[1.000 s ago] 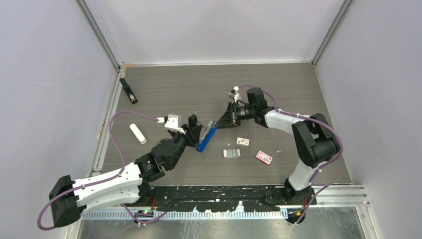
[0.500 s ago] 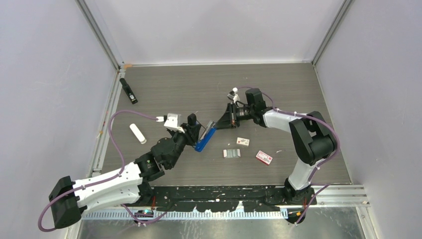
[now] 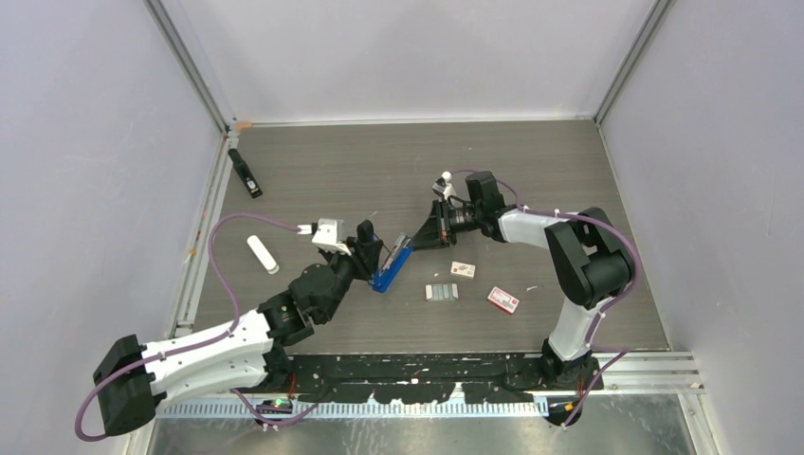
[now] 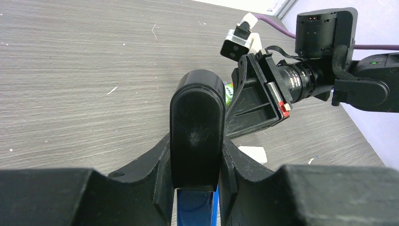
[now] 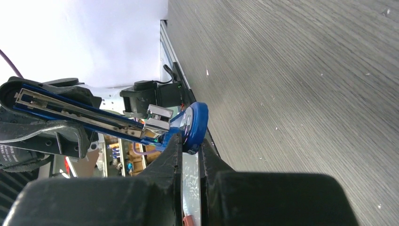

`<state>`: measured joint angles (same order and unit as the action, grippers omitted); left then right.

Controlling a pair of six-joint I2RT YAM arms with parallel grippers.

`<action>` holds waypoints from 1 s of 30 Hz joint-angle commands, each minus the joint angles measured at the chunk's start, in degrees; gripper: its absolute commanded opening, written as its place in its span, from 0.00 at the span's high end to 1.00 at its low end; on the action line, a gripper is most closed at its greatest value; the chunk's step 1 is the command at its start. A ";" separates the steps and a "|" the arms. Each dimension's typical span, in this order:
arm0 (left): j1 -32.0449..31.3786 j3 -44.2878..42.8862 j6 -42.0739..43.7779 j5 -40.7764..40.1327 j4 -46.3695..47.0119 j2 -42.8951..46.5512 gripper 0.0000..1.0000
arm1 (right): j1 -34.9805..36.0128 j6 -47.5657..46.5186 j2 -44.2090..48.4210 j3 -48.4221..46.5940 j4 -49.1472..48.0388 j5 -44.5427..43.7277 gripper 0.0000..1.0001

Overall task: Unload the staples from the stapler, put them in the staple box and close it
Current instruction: Unload the staple at the center of the board.

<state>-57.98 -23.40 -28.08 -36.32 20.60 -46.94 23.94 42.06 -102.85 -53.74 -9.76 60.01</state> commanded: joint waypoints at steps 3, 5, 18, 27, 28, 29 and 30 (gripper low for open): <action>1.99 -2.72 0.28 -5.73 10.88 2.96 1.00 | 0.38 -9.84 -0.57 -0.12 3.78 -1.60 0.99; 1.99 -2.44 0.30 -4.17 10.73 2.55 1.00 | 0.47 -9.80 -0.34 -0.23 3.65 -1.10 0.98; 2.06 -3.19 0.01 -2.53 7.30 1.90 1.00 | 0.64 -13.83 -0.54 -1.37 7.82 -1.77 0.98; 2.00 -1.62 0.54 -3.26 6.48 4.84 1.00 | 0.62 -13.03 -1.92 -1.45 7.45 -1.64 0.96; 1.99 -1.38 0.49 -3.38 6.16 5.35 1.00 | 0.62 -13.12 -1.99 -1.46 7.54 -1.83 0.96; 1.99 -1.19 0.58 -3.66 5.70 5.81 1.00 | 0.66 -13.32 -2.15 -1.50 7.75 -1.89 0.95; 2.00 -0.99 0.71 -3.96 5.15 6.29 1.00 | 0.66 -13.70 -2.24 -1.66 8.11 -1.98 0.95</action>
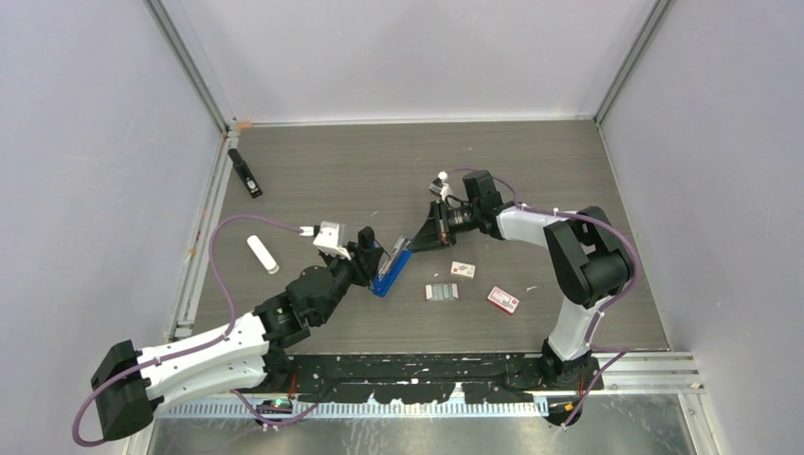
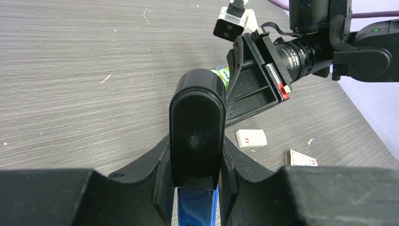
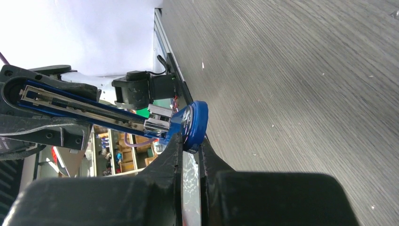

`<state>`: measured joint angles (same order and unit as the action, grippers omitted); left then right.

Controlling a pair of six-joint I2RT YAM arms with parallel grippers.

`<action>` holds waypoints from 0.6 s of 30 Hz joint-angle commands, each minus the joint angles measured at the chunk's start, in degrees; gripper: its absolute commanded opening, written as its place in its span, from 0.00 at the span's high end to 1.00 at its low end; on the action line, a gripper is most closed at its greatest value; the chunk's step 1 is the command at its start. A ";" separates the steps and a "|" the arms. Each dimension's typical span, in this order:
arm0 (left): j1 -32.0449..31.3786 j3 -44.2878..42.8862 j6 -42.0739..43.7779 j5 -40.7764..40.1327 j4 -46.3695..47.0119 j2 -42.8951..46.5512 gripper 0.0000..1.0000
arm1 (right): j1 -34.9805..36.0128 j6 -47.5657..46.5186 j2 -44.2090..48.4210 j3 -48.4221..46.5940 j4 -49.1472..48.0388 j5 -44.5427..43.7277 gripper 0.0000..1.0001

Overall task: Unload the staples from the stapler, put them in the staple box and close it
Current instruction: Unload the staple at the center of the board.

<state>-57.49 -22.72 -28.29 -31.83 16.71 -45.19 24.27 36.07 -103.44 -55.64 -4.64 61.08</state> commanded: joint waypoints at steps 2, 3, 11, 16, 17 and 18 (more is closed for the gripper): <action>1.51 -1.16 1.31 -8.60 8.31 5.28 1.00 | 0.25 -8.77 -1.73 -0.13 4.12 -3.24 0.94; 1.52 -0.91 1.35 -8.52 8.19 5.55 1.00 | 0.14 -9.02 -1.74 -0.23 4.19 -3.25 0.93; 1.51 -1.25 0.93 -3.30 6.07 4.38 1.00 | -0.30 -14.55 -0.86 -2.76 10.24 -0.45 0.86; 1.51 -1.82 1.92 -0.51 3.82 4.25 1.00 | -0.60 -19.51 -0.76 -4.74 15.24 0.16 0.80; 1.51 -2.38 2.45 0.14 2.62 4.19 1.00 | -0.55 -20.39 -0.86 -4.82 15.97 -0.11 0.80; 1.51 -2.94 2.67 0.65 1.31 4.15 1.00 | -0.56 -20.83 -1.16 -4.83 16.24 -0.31 0.80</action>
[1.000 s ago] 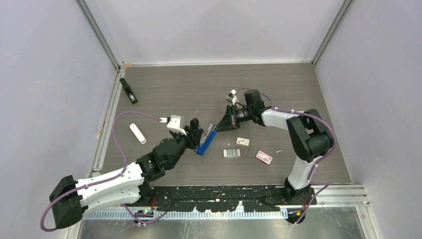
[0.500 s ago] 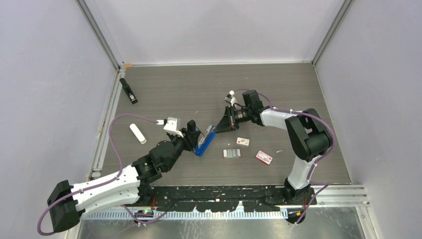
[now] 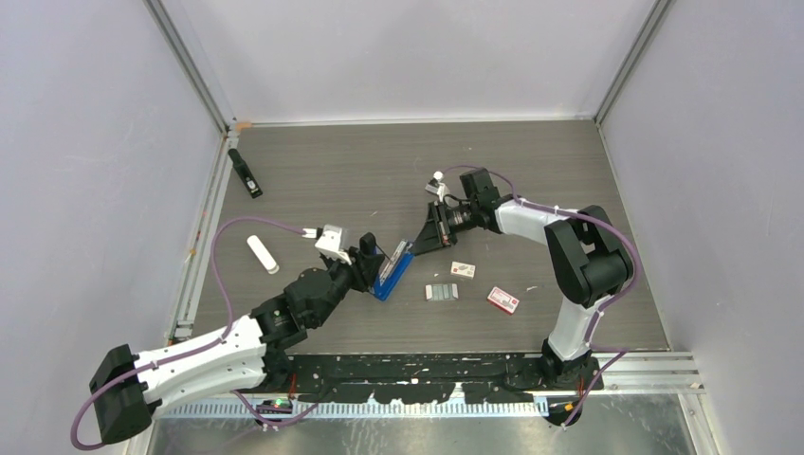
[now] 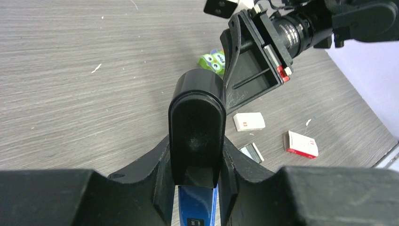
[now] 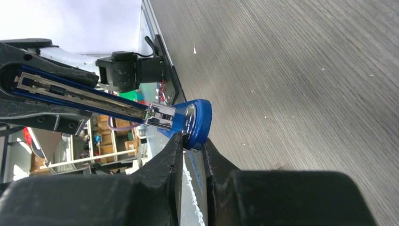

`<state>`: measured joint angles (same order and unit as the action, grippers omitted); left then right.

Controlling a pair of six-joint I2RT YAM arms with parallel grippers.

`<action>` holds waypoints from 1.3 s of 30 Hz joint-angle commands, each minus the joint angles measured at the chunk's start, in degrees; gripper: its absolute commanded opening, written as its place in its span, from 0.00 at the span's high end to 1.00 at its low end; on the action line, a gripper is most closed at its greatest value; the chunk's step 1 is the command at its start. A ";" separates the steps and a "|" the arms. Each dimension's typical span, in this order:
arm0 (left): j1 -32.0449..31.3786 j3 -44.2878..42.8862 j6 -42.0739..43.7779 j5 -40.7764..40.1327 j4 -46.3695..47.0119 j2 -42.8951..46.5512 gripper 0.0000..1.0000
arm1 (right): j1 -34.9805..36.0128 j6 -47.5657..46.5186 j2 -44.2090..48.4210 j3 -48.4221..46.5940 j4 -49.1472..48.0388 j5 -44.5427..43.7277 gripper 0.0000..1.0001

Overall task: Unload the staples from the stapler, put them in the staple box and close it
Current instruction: Unload the staple at the center of the board.

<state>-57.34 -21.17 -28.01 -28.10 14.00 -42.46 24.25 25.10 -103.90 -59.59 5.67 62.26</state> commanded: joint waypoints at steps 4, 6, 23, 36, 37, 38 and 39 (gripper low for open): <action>1.36 -6.25 2.87 -1.79 -0.43 2.39 1.00 | -0.53 -11.80 -1.47 -1.63 7.87 -2.15 0.80; 1.36 -5.98 2.61 -2.18 -0.80 3.72 1.00 | -0.57 -12.10 -1.44 -1.57 8.28 -2.43 0.80; 1.40 -11.35 3.60 -2.13 -9.59 3.99 1.00 | -2.03 -16.47 1.12 -3.56 13.44 -1.85 0.48; 4.68 -12.15 -2.61 7.97 -9.56 0.51 1.00 | -2.37 -32.70 14.90 -2.37 18.98 9.50 0.28; 5.57 -11.47 -3.88 9.43 -7.70 0.16 1.00 | -2.37 -23.47 15.90 -0.49 11.11 9.17 0.26; 6.13 -10.99 -4.80 10.28 -6.25 -0.27 1.00 | -2.29 -14.77 16.71 1.41 1.75 7.87 0.26; 6.48 -10.74 -5.19 10.74 -5.21 -0.86 1.00 | -2.22 -6.24 17.86 3.23 -6.07 5.73 0.21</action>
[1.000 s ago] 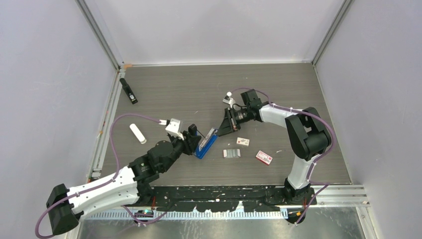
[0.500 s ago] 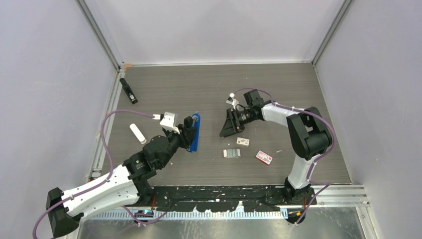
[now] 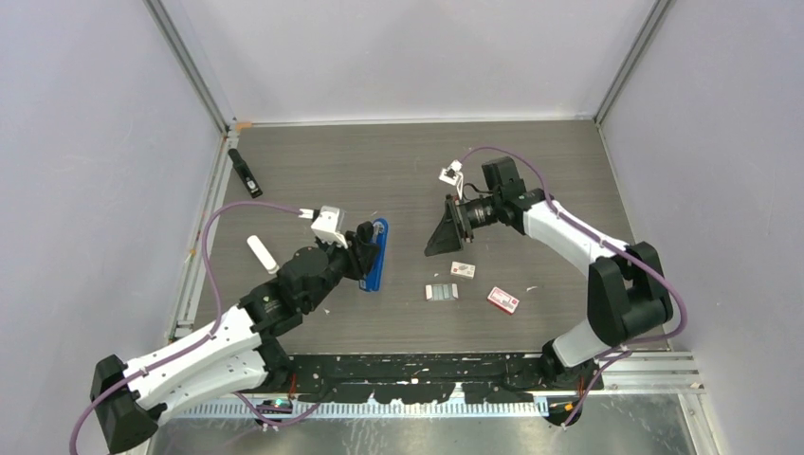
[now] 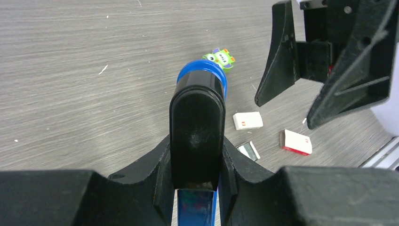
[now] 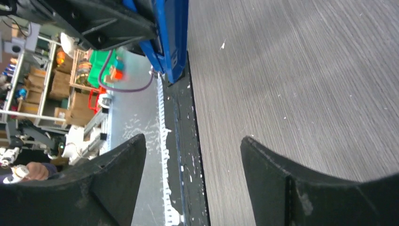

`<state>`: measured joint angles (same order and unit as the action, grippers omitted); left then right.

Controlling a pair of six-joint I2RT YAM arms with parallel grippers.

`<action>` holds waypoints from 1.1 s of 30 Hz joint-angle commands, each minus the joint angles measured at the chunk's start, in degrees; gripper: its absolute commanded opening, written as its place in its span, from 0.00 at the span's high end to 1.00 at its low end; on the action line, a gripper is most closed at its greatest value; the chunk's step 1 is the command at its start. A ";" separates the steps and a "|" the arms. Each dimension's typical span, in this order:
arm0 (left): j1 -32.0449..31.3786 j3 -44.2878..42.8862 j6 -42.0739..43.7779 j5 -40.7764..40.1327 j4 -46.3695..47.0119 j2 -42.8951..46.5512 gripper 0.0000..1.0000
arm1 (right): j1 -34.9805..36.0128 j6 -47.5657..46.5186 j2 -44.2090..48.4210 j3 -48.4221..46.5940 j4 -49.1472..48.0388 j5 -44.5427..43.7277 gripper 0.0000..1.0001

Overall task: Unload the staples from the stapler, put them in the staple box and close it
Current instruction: Unload the staple at the center of the board.

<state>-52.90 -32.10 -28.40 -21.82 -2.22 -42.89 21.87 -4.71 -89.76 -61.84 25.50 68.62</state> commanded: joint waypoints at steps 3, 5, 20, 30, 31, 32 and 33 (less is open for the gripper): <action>2.19 0.27 -5.33 5.87 12.90 -2.42 1.00 | 0.18 36.86 4.58 7.14 -35.74 -4.80 0.18; 2.19 0.58 -6.35 7.14 14.73 -3.71 1.00 | 0.47 39.68 4.31 6.65 -36.62 -5.85 0.19; 2.17 1.42 -10.54 11.04 22.17 -10.85 1.00 | 5.48 31.82 0.91 2.21 -22.22 -12.91 0.26; 2.19 2.68 -12.09 11.52 24.85 -12.21 1.00 | 5.79 30.87 -0.64 1.25 -19.99 -14.39 0.51; 2.19 2.71 -12.11 11.69 24.95 -12.38 1.00 | 5.77 30.98 -0.76 1.14 -19.91 -14.26 0.51; 2.19 2.65 -12.11 11.83 24.97 -12.57 1.00 | 5.88 31.11 -0.85 1.04 -19.88 -14.22 0.51; 2.19 2.61 -12.11 11.95 25.10 -12.76 1.00 | 5.90 31.24 -0.81 0.96 -19.87 -14.22 0.50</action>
<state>-50.85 -28.86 -39.09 -10.72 14.11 -55.99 27.33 27.09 -90.28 -58.33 5.80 55.11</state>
